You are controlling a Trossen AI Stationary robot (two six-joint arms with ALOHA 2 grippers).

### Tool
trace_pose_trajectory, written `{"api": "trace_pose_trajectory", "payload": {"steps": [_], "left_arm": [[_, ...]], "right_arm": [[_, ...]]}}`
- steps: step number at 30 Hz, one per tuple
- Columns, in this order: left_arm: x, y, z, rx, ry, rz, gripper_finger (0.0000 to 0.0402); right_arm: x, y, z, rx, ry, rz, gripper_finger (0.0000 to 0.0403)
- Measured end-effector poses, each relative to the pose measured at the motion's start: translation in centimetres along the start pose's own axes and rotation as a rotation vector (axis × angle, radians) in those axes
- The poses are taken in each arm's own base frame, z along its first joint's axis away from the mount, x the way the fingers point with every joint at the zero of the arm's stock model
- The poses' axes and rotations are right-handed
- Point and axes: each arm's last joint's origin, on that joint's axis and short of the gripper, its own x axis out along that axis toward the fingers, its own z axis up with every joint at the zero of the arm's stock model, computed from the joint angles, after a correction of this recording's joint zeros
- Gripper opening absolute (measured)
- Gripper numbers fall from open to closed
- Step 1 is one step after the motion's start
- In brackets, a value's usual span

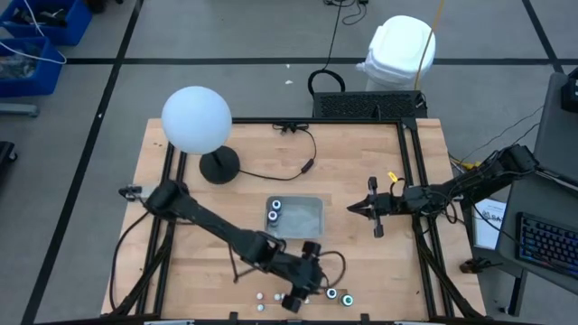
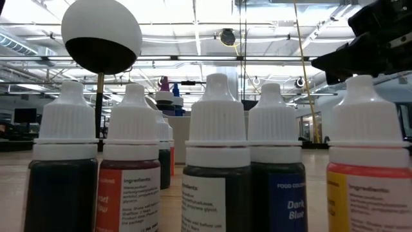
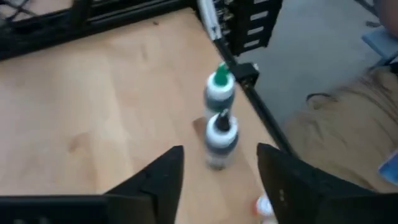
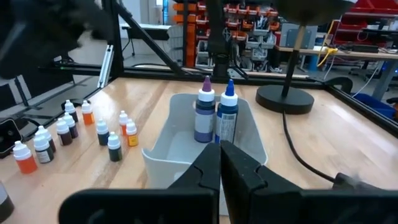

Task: Pick & Place food coloring
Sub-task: Put the big black food coloring bottle into the gray bin

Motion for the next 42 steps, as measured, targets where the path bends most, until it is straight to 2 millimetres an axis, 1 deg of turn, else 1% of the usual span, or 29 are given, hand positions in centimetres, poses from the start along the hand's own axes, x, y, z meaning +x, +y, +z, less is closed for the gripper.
{"api": "trace_pose_trajectory", "payload": {"steps": [3,6,12,20,25,27,42], "left_arm": [[1.4,-0.4,-0.1,-0.004,0.005,-0.005,0.0247],[2.5,-0.4,-0.5,-0.032,0.003,-0.003,0.0264],[4.7,-0.2,-1.4,-0.068,-0.025,-0.002,0.0271],[5.2,-0.4,-1.6,-0.085,-0.030,-0.006,0.0271],[6.8,-0.6,-2.4,-0.112,-0.054,-0.011,0.0271],[7.2,-0.7,-2.7,-0.112,-0.055,-0.011,0.0271],[7.2,-0.6,-2.6,-0.105,-0.063,-0.009,0.0271]], "right_arm": [[0.0,0.0,0.4,0.013,-0.047,-0.001,0.0002],[-0.1,0.0,0.5,0.016,-0.059,-0.001,0.0002],[-0.1,0.0,0.5,0.017,-0.061,-0.001,0.0002],[-0.1,0.0,0.5,0.027,-0.060,-0.001,0.0002],[-0.1,0.0,0.5,0.015,-0.061,-0.002,0.0002],[-0.1,0.0,0.5,0.015,-0.061,-0.002,0.0002],[-0.1,0.0,0.6,0.014,-0.067,-0.002,0.0002]]}}
